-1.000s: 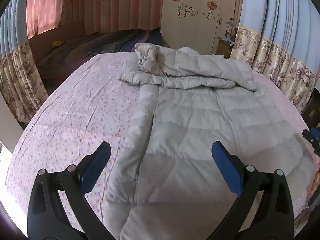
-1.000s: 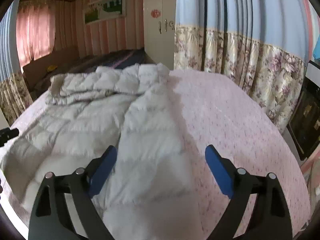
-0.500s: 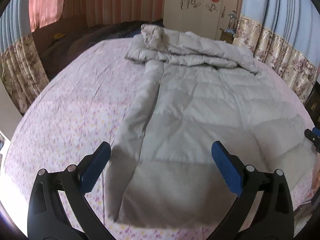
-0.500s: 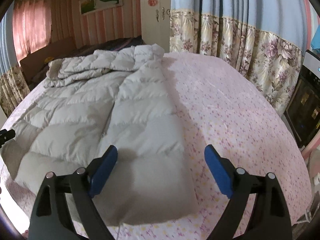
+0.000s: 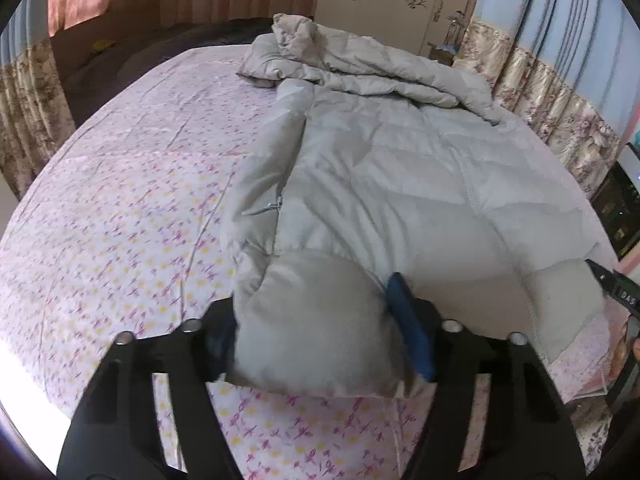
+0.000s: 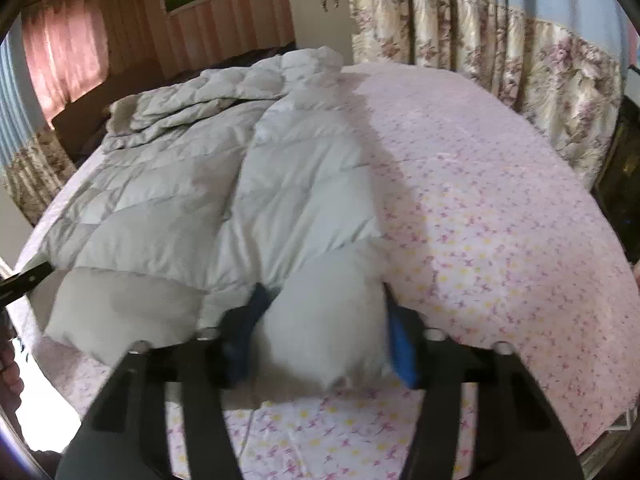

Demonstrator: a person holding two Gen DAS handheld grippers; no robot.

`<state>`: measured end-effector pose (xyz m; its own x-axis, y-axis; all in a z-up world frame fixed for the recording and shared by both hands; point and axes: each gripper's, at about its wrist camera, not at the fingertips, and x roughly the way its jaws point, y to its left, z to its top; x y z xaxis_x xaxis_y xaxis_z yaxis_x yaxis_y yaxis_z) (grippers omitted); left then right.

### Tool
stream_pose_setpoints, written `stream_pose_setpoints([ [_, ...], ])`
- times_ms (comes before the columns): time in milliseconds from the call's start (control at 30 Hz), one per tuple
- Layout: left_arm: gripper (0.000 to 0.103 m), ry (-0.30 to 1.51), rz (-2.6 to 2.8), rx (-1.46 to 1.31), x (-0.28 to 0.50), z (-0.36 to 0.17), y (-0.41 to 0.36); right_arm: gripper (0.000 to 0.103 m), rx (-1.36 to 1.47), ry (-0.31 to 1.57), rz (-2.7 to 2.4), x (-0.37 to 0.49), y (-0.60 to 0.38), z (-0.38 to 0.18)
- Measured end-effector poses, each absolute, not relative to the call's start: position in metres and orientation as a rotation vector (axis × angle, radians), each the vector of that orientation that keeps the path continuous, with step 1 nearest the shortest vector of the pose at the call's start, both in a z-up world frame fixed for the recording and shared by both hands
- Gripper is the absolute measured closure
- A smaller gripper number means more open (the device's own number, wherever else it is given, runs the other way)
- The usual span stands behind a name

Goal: Fold large clothes

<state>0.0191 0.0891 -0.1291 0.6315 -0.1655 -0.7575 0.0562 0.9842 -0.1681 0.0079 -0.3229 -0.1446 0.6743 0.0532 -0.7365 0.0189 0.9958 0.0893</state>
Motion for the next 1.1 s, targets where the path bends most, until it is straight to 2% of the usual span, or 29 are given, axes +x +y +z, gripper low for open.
stream_pose_setpoints([
  [33,0.057,0.879,-0.143,-0.137,0.021,-0.129,0.089,0.070,0.097,0.830,0.038,0.009,-0.321,-0.144],
  [67,0.064,0.877,-0.169,-0.152,0.024,-0.127,0.090,0.076,0.104,0.820,0.052,0.009,-0.320,-0.141],
  [100,0.075,0.875,-0.194,-0.170,0.026,-0.124,0.091,0.085,0.112,0.806,0.069,0.008,-0.319,-0.137],
  [133,0.085,0.866,-0.218,-0.186,0.027,-0.120,0.092,0.088,0.117,0.782,0.087,0.007,-0.317,-0.130],
  [233,0.091,0.794,-0.246,-0.167,0.021,-0.097,0.090,0.091,0.106,0.703,0.109,0.001,-0.310,-0.105],
  [500,0.095,0.629,-0.285,-0.145,-0.016,-0.019,0.093,0.093,0.164,0.520,0.262,-0.032,-0.301,-0.026],
  [667,0.091,0.512,-0.296,-0.162,-0.032,0.026,0.107,0.093,0.210,0.409,0.304,-0.042,-0.312,0.016],
  [733,0.085,0.507,-0.289,-0.166,-0.025,0.030,0.109,0.093,0.231,0.413,0.307,-0.033,-0.314,0.016],
  [867,0.084,0.516,-0.273,-0.166,-0.007,0.034,0.109,0.093,0.249,0.420,0.297,-0.008,-0.313,0.012],
  [1000,0.078,0.519,-0.267,-0.175,0.031,0.045,0.109,0.093,0.265,0.417,0.270,0.025,-0.318,0.019],
  [1100,0.076,0.535,-0.250,-0.141,0.071,0.055,0.103,0.093,0.224,0.424,0.248,0.062,-0.315,0.031],
])
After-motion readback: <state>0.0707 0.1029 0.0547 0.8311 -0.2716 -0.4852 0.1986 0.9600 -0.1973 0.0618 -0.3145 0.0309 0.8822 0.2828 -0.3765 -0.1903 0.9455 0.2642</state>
